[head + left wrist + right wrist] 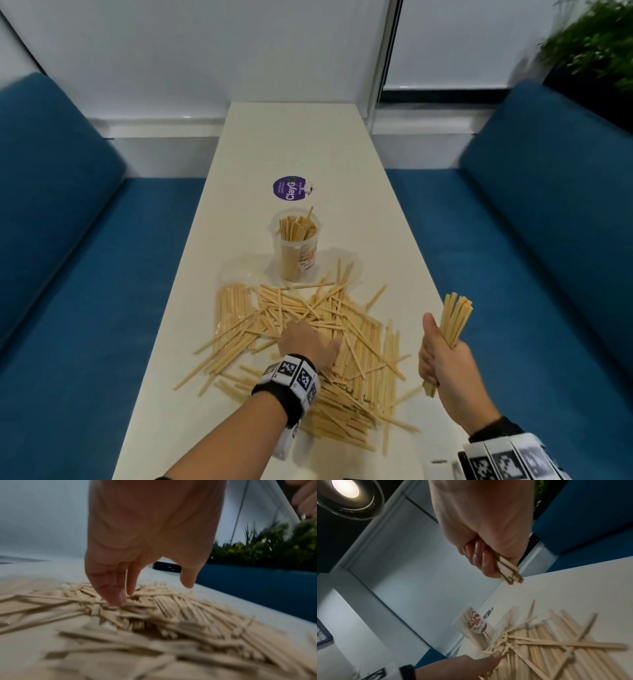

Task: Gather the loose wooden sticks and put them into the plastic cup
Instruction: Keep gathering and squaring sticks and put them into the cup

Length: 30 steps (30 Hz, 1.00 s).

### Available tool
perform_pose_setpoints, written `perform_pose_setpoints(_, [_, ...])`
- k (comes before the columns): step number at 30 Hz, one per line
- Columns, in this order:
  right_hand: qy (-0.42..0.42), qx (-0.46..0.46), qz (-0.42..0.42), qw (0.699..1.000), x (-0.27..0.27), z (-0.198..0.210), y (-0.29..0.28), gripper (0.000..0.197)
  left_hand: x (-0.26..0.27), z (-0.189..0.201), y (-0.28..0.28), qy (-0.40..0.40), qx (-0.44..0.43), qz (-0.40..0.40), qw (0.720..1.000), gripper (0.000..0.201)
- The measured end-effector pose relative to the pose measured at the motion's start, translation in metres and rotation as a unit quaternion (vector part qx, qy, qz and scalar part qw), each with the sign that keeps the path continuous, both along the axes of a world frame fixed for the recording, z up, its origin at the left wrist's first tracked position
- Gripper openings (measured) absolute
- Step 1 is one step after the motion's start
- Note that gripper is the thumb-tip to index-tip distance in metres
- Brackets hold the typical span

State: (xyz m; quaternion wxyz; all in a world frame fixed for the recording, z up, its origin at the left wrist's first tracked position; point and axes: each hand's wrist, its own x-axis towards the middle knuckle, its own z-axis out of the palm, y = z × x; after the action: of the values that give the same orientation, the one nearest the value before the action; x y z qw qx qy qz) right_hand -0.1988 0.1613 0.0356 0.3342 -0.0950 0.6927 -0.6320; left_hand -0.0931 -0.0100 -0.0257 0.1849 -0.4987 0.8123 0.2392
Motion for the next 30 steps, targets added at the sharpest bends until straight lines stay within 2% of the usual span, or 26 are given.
perform_pose_setpoints(4, [-0.001,0.032,0.008,0.999,0.002,-0.005,0.009,0.051,-0.008,-0.016,0.007,-0.028,-0.052,-0.036,0.998,0.093])
perform_pose_setpoints(11, [-0.011,0.056,0.019,0.998,0.003,-0.006,0.006,0.048,-0.009,-0.019,0.0,0.041,-0.027,-0.019,0.999,0.046])
perform_pose_setpoints(14, [-0.014,0.063,0.041,0.997,0.004,-0.007,-0.002,0.047,-0.005,-0.016,-0.004,0.03,-0.027,-0.022,0.999,0.034])
perform_pose_setpoints(17, [-0.03,0.069,0.068,0.995,0.005,-0.012,-0.016,0.044,0.003,-0.009,-0.01,0.039,-0.011,-0.023,0.999,0.033])
perform_pose_setpoints(19, [-0.046,0.068,0.085,0.993,0.006,-0.016,-0.025,0.041,0.008,-0.003,-0.015,0.042,0.015,-0.027,0.999,0.032])
perform_pose_setpoints(22, [-0.06,0.077,0.118,0.988,0.011,-0.022,-0.041,0.036,0.014,0.005,-0.021,0.068,0.099,-0.022,0.992,0.03])
perform_pose_setpoints(26, [-0.044,0.097,0.157,0.982,0.023,-0.024,-0.06,0.028,0.026,0.02,-0.021,0.158,0.237,0.009,0.959,0.023])
perform_pose_setpoints(28, [-0.031,0.106,0.176,0.978,0.03,-0.022,-0.068,0.028,0.031,0.032,-0.015,0.179,0.266,0.0,0.947,0.017])
perform_pose_setpoints(30, [-0.039,0.09,0.183,0.978,0.036,-0.021,-0.076,0.034,0.036,0.043,-0.007,0.182,0.272,-0.026,0.945,0.021])
